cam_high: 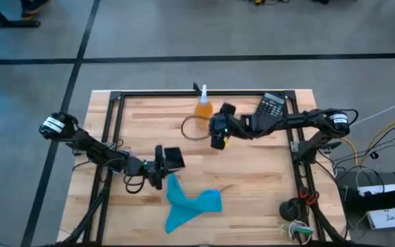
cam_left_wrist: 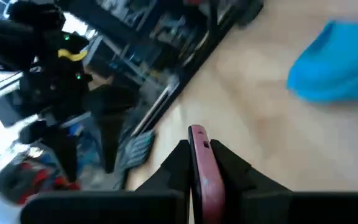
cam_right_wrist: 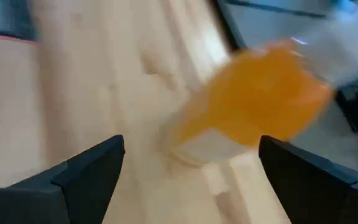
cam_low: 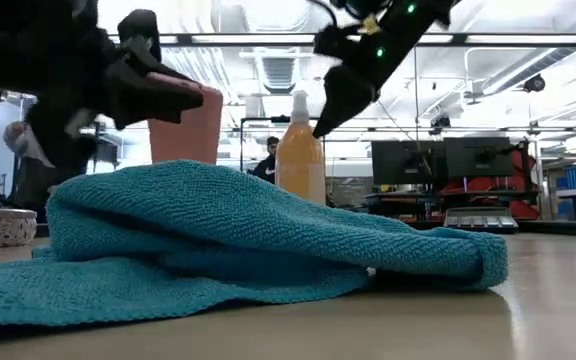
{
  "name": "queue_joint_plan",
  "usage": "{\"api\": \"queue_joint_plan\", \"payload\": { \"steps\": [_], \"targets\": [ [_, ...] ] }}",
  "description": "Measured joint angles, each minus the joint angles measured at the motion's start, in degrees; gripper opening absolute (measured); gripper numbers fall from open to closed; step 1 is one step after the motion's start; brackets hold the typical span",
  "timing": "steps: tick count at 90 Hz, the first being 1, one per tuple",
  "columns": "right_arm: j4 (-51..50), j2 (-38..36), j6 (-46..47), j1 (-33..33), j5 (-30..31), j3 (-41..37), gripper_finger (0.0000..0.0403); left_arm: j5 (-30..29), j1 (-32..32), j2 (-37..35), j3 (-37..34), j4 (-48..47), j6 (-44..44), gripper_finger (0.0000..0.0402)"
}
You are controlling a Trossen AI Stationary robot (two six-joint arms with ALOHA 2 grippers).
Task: Apply microfiber cloth
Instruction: Spray the back of the pink cellphone using yellow spray bottle
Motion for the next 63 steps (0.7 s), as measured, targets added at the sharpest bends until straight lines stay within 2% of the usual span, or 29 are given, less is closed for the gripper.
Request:
{"api": "queue_joint_plan", "payload": {
  "steps": [23,42,63],
  "targets": [
    [3.68,0.61,10.38,12.41,-0.86,-1.8,0.0354,0.11,-0.31,0.0,3.42,-0.01,-21.69,0.0017],
    [19.04,3.72,14.2,22.07,-3.26,-6.19,0.0354,0.15,-0.31,0.0,5.67,-0.09,-36.14,0.0017],
    [34.5,12.75,14.69,29.81,-3.02,-6.46,0.0354,-0.39,-0.31,0.0,5.61,0.18,-56.11,0.0017]
  ]
}}
